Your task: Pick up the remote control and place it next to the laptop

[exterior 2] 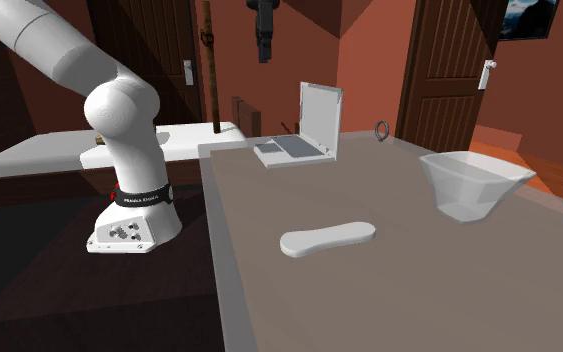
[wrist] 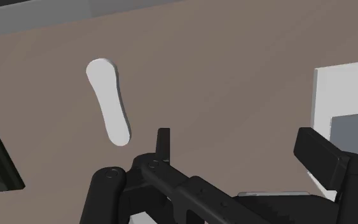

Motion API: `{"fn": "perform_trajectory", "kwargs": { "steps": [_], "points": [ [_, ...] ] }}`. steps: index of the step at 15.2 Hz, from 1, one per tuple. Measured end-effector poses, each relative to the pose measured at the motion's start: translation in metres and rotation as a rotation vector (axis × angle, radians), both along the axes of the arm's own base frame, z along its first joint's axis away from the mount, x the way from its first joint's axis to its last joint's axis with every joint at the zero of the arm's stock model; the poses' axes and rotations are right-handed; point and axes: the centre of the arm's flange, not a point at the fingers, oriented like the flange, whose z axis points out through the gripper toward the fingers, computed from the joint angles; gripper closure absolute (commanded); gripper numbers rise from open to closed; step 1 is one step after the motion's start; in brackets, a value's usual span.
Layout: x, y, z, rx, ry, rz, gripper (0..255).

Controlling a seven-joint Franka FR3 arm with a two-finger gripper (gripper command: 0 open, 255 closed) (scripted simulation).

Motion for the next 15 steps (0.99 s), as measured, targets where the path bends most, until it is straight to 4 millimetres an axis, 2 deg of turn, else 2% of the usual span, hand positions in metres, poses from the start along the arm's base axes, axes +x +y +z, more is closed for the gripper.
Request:
{"fn": "perform_trajectory", "kwargs": {
  "steps": [3, 15],
  "points": [
    [0.006, -0.009, -0.011, 0.003, 0.001, 0.005, 0],
    [0.041, -0.103, -0.134, 0.03, 0.008, 0.055, 0]
  ]
}}
